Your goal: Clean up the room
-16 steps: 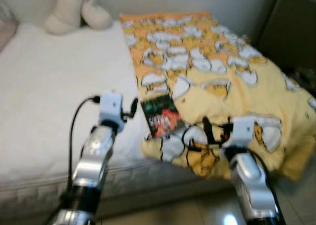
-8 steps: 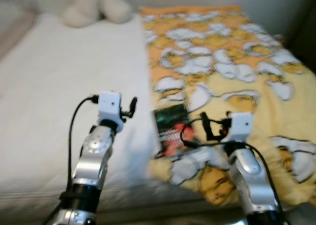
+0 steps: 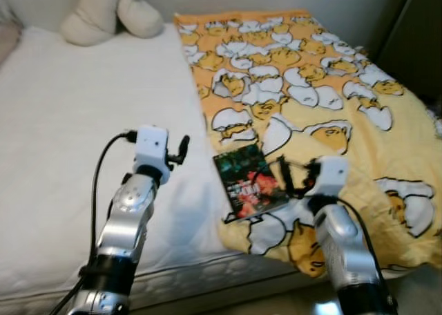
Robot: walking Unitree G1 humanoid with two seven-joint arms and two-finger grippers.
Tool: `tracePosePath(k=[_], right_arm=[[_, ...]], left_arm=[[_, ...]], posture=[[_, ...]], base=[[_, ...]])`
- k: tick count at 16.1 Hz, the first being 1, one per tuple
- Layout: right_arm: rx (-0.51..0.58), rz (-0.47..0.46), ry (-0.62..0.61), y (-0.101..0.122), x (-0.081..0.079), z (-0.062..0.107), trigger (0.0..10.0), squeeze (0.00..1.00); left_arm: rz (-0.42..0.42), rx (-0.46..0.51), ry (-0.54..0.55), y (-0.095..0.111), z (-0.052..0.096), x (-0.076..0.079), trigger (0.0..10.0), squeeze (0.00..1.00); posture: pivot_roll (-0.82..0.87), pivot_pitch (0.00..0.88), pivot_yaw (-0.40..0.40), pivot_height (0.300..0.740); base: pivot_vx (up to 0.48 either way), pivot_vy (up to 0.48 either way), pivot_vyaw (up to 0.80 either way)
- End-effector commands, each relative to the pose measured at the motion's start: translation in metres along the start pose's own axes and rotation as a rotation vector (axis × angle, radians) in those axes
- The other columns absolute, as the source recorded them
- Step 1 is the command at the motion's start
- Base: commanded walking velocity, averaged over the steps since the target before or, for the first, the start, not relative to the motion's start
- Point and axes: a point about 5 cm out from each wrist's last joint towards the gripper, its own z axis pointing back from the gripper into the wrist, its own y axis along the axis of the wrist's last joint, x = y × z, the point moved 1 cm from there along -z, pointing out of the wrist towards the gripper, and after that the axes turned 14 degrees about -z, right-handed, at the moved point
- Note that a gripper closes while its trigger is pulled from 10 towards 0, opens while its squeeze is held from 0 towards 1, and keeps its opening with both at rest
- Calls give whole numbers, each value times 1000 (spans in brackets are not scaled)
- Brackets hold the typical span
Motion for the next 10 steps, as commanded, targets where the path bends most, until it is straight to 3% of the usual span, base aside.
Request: tracePosePath(k=[1,4,10], right_arm=[[18,-17,-41,1,8,-5,10000,0],[19,32,-75,-1,13,-14,10000,0],[-82,-90,-94,-26,14,-19,10000,0]], left_arm=[[-29,21,-32,11,-5,-4,10000,0],[-86,32,-56,17,-2,-19,10000,0],[-72,4,-85,17,20,-11,10000,0]], posture=[[33,0,78,740],[91,27,116,740],[128,143,113,740]], base=[[0,0,0],[0,0,0],[0,0,0]])
